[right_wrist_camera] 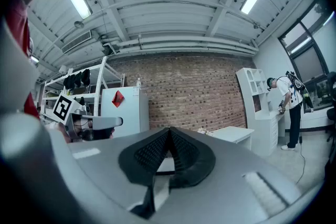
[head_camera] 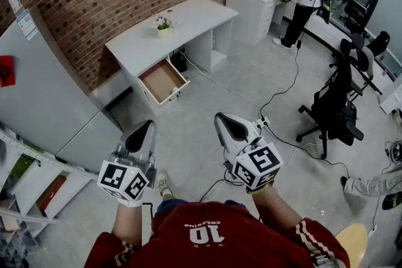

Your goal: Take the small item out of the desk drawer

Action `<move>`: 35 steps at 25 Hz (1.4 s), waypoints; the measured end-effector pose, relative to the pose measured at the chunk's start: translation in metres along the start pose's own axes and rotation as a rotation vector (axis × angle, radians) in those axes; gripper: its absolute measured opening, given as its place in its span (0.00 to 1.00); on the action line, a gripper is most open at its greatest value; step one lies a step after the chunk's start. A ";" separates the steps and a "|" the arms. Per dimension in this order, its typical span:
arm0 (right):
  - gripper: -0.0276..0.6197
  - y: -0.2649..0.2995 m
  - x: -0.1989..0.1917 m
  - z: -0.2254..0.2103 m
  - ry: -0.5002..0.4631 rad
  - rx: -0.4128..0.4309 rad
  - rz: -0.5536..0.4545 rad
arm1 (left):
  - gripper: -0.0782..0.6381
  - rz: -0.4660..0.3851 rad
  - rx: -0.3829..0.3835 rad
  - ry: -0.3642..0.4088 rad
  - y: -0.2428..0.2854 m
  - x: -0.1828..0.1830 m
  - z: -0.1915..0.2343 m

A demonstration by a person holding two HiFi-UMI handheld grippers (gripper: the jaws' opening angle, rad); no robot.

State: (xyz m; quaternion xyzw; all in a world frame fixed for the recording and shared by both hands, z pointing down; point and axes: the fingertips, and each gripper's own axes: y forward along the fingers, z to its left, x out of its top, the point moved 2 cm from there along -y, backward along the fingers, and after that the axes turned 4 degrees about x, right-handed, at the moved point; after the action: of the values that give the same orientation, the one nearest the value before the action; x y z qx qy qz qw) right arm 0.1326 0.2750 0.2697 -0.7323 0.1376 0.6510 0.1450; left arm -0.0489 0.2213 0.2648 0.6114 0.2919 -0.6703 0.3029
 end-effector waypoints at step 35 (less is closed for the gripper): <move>0.03 0.069 -0.003 -0.019 0.015 0.022 -0.001 | 0.11 0.064 0.018 0.033 0.027 -0.007 0.061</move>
State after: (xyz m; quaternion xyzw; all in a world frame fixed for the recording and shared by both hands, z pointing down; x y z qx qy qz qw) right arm 0.1225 0.2045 0.2726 -0.7357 0.1456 0.6437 0.1520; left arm -0.0670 0.1578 0.2759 0.6339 0.2712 -0.6527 0.3138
